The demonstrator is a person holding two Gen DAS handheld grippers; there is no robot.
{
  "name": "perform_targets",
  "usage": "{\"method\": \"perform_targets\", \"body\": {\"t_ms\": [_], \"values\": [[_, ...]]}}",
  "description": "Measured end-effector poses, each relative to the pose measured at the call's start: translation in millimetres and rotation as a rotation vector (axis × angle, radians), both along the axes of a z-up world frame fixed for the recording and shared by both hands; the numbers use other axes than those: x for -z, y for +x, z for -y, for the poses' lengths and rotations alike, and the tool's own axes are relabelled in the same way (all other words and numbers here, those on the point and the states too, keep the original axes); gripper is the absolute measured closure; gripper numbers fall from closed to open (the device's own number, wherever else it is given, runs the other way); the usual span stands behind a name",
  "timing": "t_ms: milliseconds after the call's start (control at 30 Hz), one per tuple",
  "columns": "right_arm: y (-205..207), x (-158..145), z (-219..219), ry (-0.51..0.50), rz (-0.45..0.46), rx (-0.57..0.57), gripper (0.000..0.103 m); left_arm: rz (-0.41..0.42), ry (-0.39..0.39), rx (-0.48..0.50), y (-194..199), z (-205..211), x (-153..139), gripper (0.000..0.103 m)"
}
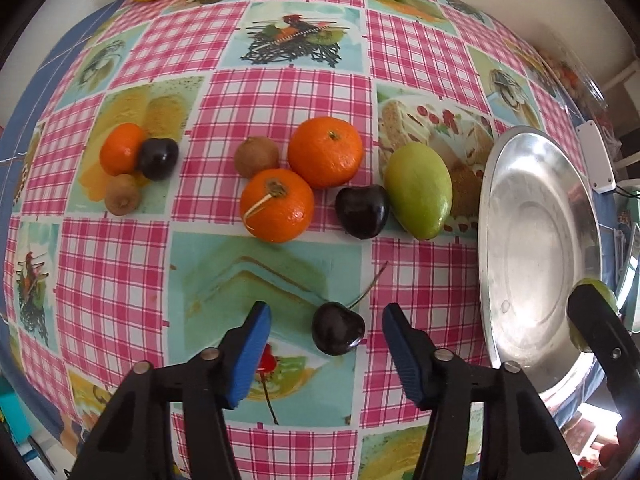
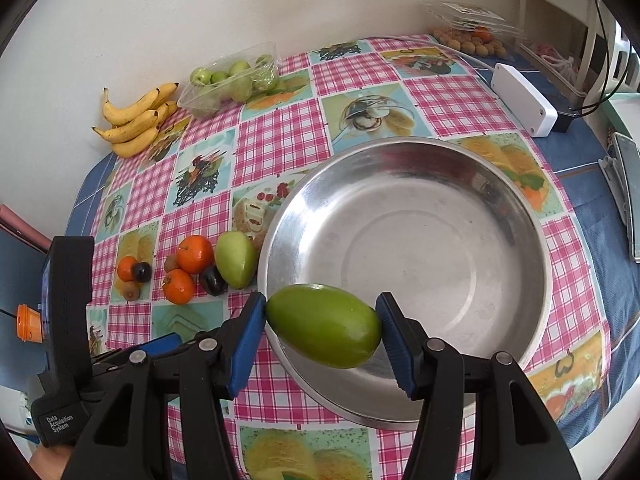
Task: Organize fruits
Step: 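Lift the mango with the right tool while the left tool grasps the black cherry, then carry mango and cherry over the steel bowl and open both tools to drop them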
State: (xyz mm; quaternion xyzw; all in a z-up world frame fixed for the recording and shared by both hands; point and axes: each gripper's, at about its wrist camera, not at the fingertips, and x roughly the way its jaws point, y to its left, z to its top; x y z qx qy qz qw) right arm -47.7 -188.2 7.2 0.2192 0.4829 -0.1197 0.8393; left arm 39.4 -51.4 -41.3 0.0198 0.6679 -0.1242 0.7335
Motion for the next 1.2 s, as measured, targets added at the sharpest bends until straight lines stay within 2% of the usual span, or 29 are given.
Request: {"method": "perform_targets", "body": {"t_ms": [233,333,667,867,1000,1200], "values": [[0.0,-2.3,1.6,0.007,0.008,0.003,0.045,-0.009,-0.017,-0.002,-1.0,3.9,3.6,0.062],[-0.1,-2.5,1.9,0.009,0.010,0.005,0.045,-0.015,-0.034,-0.006,3.0,2.5,3.4,0.074],[0.0,-2.6,1.4,0.015,0.012,0.003,0.045,0.011,-0.066,-0.042,11.5,-7.9,-9.6,0.075],[5.2,10.8,3.5,0.041,-0.031,-0.002,0.045,0.047,-0.082,-0.065,16.0,-16.9,-23.2,0.075],[3.7,19.8,17.8,0.077,-0.051,0.037,0.045,0.087,-0.117,-0.057,15.6,-16.9,-38.7,0.075],[-8.3,20.6,51.9,0.057,-0.063,0.147,0.045,0.162,-0.170,0.019,11.5,6.7,-58.0,0.075]]}}
